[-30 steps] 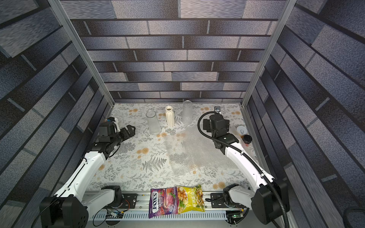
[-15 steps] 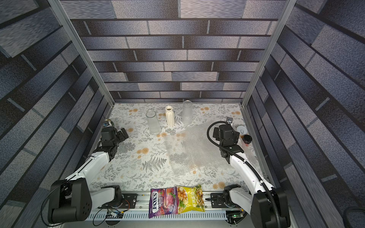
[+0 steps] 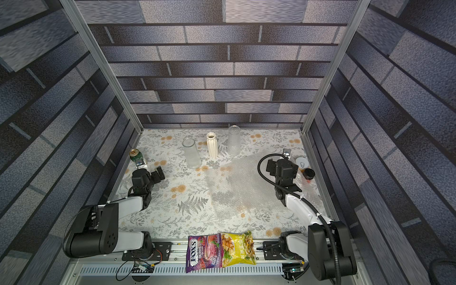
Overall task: Unwrap the vase from the bubble wrap
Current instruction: Reset both arms
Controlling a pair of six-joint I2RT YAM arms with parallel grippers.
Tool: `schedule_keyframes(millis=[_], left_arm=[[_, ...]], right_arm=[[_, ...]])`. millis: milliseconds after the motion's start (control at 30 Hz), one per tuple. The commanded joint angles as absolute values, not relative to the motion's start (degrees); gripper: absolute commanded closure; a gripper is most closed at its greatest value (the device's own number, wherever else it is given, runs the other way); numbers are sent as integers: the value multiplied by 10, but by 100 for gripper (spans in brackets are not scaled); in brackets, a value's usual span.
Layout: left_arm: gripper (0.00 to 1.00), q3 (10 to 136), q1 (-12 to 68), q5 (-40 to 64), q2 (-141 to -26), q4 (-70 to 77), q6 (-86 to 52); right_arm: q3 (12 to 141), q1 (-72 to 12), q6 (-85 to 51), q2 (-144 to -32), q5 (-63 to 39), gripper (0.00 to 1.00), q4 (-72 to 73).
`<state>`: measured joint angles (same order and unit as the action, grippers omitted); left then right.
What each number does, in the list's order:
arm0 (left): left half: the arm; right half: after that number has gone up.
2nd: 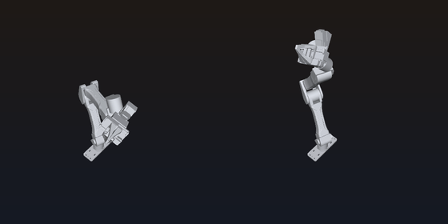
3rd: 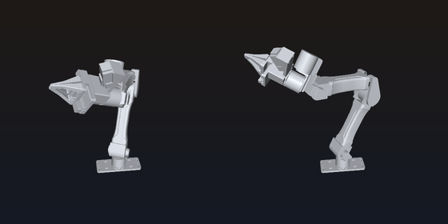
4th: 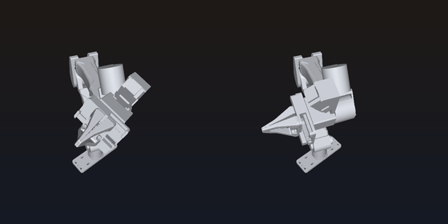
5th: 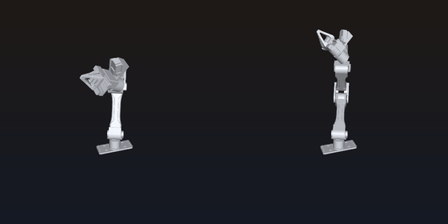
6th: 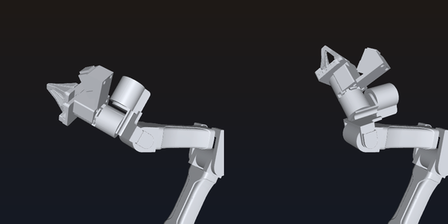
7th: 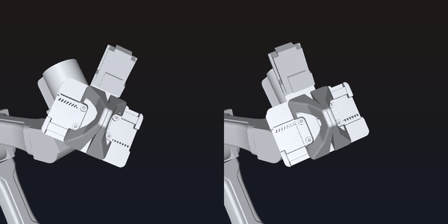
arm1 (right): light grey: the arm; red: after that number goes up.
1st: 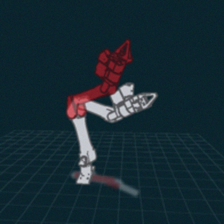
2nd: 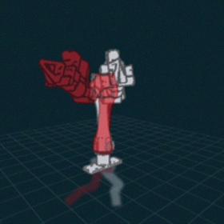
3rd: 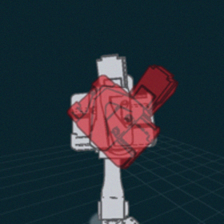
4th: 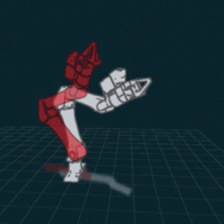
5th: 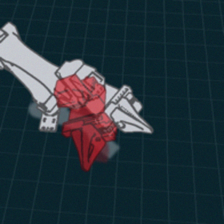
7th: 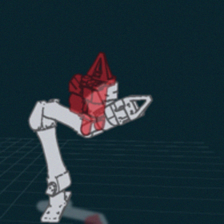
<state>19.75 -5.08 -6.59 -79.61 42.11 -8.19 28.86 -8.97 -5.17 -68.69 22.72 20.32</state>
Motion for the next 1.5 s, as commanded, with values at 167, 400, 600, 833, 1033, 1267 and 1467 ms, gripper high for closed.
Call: schedule_keyframes(millis=[167,400,600,833,1033,1267,1467], left_arm=[[0,207,-49,22,-877,521,-28],[0,242,-51,33,-882,462,-28],[0,245,-51,28,-882,456,-30],[0,207,-54,114,-876,518,2],[0,245,-50,27,-883,456,-27],[0,250,-49,16,-884,447,-33],[0,245,-63,68,-886,462,-28]], right_arm=[[274,-78,-11,-731,208,0,309],[254,-74,3,-773,186,0,336],[217,-68,17,-846,167,0,476],[154,-54,22,-872,109,0,610],[203,-25,-9,-871,91,0,513],[216,-25,-6,-875,79,0,494],[219,-20,-7,-877,60,0,492]])
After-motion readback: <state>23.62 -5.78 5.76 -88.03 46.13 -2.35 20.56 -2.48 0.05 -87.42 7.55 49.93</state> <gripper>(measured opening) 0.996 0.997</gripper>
